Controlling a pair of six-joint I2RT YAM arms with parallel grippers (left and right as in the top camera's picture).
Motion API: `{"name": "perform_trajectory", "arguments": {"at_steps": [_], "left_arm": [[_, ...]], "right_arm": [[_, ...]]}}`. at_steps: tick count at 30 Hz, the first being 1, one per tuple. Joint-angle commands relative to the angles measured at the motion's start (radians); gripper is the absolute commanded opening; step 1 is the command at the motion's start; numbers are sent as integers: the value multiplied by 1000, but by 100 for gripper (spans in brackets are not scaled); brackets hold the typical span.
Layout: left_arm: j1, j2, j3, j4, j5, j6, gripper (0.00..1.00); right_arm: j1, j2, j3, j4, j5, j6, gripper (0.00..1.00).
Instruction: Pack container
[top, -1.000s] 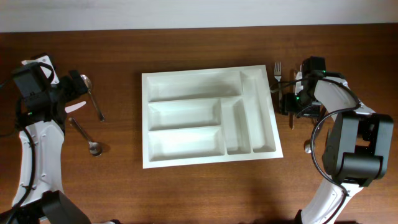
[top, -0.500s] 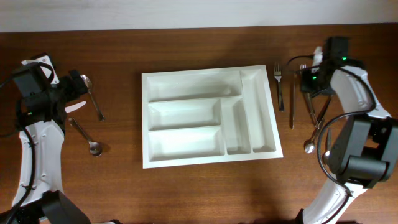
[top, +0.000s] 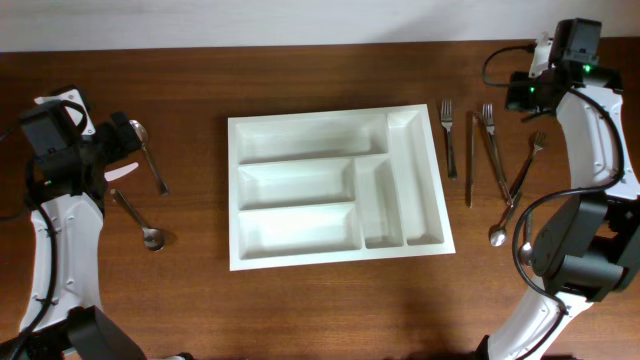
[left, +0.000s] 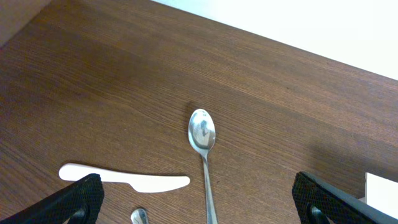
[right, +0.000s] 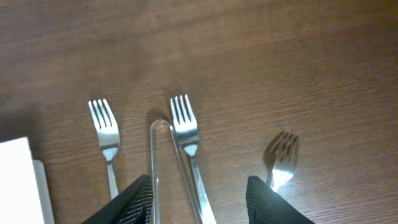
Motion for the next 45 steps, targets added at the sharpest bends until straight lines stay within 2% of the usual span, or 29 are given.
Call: {"name": "perform_trajectory", "arguments": {"at_steps": [1,7,11,27,29,31,34,35,36,45], "left_arm": [[6,5,19,2,-10,1,99],[6,5,19,2,-10,1,99],[6,5,19,2,-10,1,99],[6,5,19,2,-10,1,99],[6,5,19,2,-10,1,99],[6,5,19,2,-10,1,99],[6,5,19,2,-10,1,99],[6,5,19,2,-10,1,99],[6,5,19,2,-10,1,99],[6,5,19,2,-10,1,99]], "right_arm": [[24,56,13,-25,-39,-6,49],[48,148,13,-45,-59,-6,48],[48,196,13,-45,-109,-7,34],[53,307,13,-34,-117,-7,34],[53,311,13,-37,-117,-7,32],[53,311,13,-35,-116,-7,20],[52,311,13,-37,-117,-7,15],[53,311,13,-38,-116,-7,11],[53,311,13,-39,-116,-7,4],[52,303,19,-67,-116,-7,4]]}}
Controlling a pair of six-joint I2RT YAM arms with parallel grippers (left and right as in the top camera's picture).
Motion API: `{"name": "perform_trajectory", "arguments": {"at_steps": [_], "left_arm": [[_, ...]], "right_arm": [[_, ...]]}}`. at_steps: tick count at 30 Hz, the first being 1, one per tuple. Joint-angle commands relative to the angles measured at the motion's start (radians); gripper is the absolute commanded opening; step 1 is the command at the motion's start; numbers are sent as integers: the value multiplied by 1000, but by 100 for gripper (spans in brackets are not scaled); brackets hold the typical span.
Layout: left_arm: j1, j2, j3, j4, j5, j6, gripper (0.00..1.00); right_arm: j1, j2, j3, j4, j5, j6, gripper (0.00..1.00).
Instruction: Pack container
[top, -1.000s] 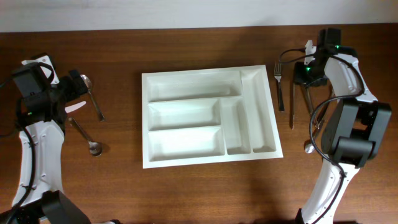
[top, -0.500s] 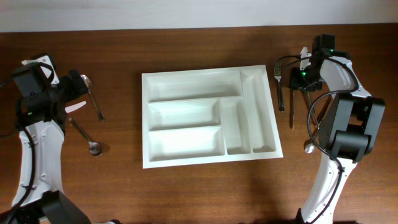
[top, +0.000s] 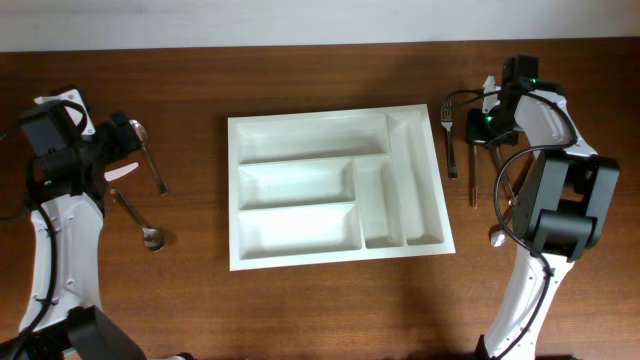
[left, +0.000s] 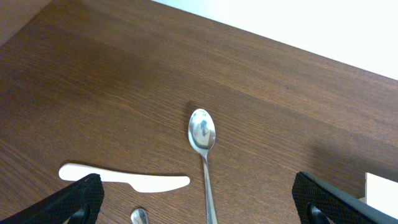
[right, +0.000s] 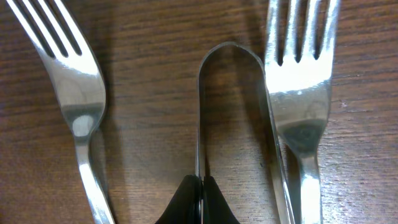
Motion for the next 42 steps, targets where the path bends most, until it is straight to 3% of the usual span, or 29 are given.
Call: {"name": "perform_trajectory", "arguments": {"at_steps": [1,15,23,28,34,42], "left_arm": [[6,5,19,2,-11,1,99],[6,5,19,2,-11,1,99],[6,5,19,2,-11,1,99],[6,5,19,2,-11,1,99],[6,5,19,2,-11,1,99],[6,5,19,2,-11,1,99]], "right_arm": [[4,17,20,-25,-9,-3,4],[11,-20,247,-205,-9,-9,4],[129,-27,566,-464,-9,-69,4],[285,-27,719,-566,-10,-164,4],[491,-21,725,-564,-30,-322,4],[707,-19,668,-545,-51,-695,4]]}}
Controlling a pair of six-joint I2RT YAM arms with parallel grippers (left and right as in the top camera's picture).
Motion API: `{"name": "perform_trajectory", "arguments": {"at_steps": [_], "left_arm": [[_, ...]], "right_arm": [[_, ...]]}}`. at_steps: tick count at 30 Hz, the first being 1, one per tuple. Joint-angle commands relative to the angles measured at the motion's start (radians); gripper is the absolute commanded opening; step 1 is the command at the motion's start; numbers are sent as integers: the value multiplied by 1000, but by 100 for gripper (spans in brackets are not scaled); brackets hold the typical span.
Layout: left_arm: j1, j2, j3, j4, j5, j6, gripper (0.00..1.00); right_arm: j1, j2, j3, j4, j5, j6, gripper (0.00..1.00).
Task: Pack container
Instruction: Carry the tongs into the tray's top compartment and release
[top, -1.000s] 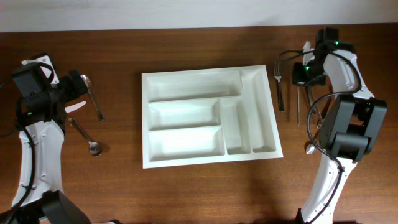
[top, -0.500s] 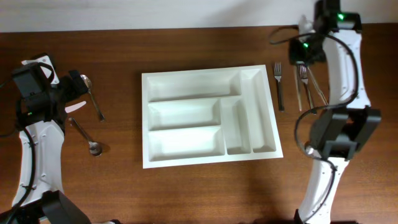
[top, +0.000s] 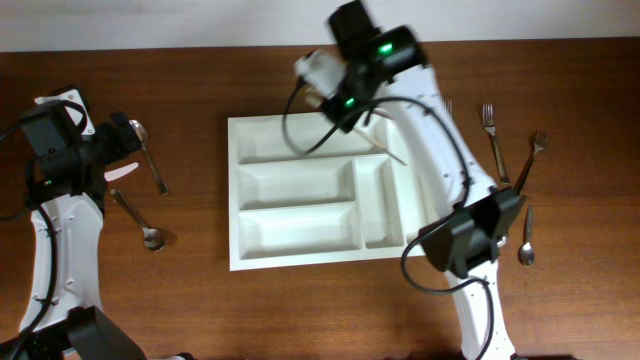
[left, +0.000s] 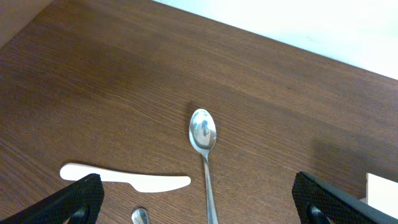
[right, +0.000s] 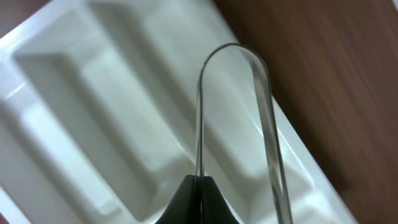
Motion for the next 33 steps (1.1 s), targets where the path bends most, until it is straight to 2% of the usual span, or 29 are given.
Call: {"name": "perform_trajectory", "arguments": {"at_steps": [1,6,8,18,28,33], "left_arm": [[6,5,19,2,-7,1,99],[6,5,19,2,-7,1,99],[6,5,19,2,-7,1,99],[6,5,19,2,-7,1,99],[6,5,19,2,-7,1,99],[6,5,19,2,-7,1,99]], "right_arm": [[60,-18,-31,15,-35,-235,4],[100,-17,-106,76,-76,-390,4],[100,-13,-144,127,-76,-409,4],[81,-2,-308,349,-89,-412,4],[68,34,-323,398,-107,-412,4],[50,63,-324,431,-193,-411,4]]}}
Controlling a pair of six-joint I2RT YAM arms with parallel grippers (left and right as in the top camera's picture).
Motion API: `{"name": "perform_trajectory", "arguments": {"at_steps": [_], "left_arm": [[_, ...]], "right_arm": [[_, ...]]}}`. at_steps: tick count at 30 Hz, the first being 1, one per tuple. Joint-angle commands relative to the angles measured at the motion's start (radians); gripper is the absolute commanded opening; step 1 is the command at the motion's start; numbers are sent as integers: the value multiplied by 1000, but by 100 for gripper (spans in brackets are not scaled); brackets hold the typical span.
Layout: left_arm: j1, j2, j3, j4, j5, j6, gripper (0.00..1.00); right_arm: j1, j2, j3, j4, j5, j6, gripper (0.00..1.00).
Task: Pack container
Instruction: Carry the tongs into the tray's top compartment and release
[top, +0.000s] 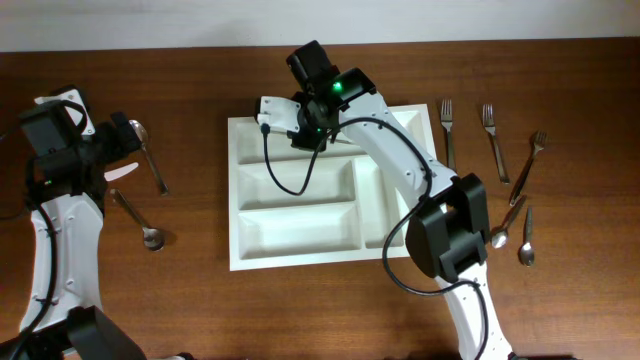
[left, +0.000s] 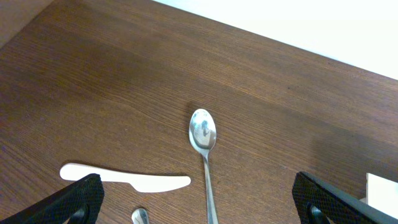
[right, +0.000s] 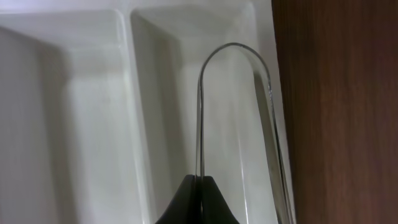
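Note:
The white cutlery tray (top: 233, 200) lies mid-table. My right gripper (top: 312, 138) is shut on a metal table knife (right: 200, 106). It holds the knife lengthwise over the tray's top long compartment (right: 230, 124), tip toward the compartment's left end. Whether the knife touches the bottom cannot be told. My left gripper (top: 125, 138) hangs open at the far left above a spoon (left: 202, 134) and a white plastic knife (left: 124, 180). Nothing is between its fingers (left: 81, 199).
A second spoon (top: 140, 222) lies below the left gripper. Right of the tray lie forks (top: 448, 135), (top: 492, 135), (top: 525, 165), and two more pieces of cutlery (top: 503, 225), (top: 527, 240). The right arm reaches across the tray's right half.
My right gripper, still shut on the knife, has gone from above the tray's upper right part leftward and lower over the top long compartment. The left arm has not moved.
My right gripper was open above the knife lying between forks right of the tray. Then it was shut on the knife on the table. Then it held the knife over the tray, and now along the top compartment. The left gripper stayed open throughout.

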Motion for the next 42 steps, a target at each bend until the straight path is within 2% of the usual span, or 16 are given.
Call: {"name": "perform_trajectory", "arguments": {"at_steps": [1,9,10,12,14,16,21,25,30,32,36,40,42], "left_arm": [[6,5,19,2,-7,1,99],[6,5,19,2,-7,1,99],[6,5,19,2,-7,1,99],[6,5,19,2,-7,1,99],[6,5,19,2,-7,1,99],[6,5,19,2,-7,1,99],[6,5,19,2,-7,1,99],[6,5,19,2,-7,1,99],[6,5,19,2,-7,1,99],[6,5,19,2,-7,1,99],[6,5,19,2,-7,1,99],[6,5,19,2,-7,1,99],[6,5,19,2,-7,1,99]], "right_arm": [[-19,42,-8,4,-85,-5,4],[-20,69,-8,1,-87,6,4],[-20,69,-8,4,-88,21,8],[-20,68,-8,10,-88,56,33],[-20,61,-7,10,-88,86,41],[-20,42,-7,10,-87,129,54],[-26,-32,40,-25,-15,285,53],[-58,-104,136,-151,137,411,51],[-165,-229,206,-283,164,462,51],[-241,-282,207,-298,164,549,52],[-459,-333,207,-332,164,822,60],[-715,-306,195,-414,164,1066,56],[-818,-278,169,-431,163,1145,55]]}}
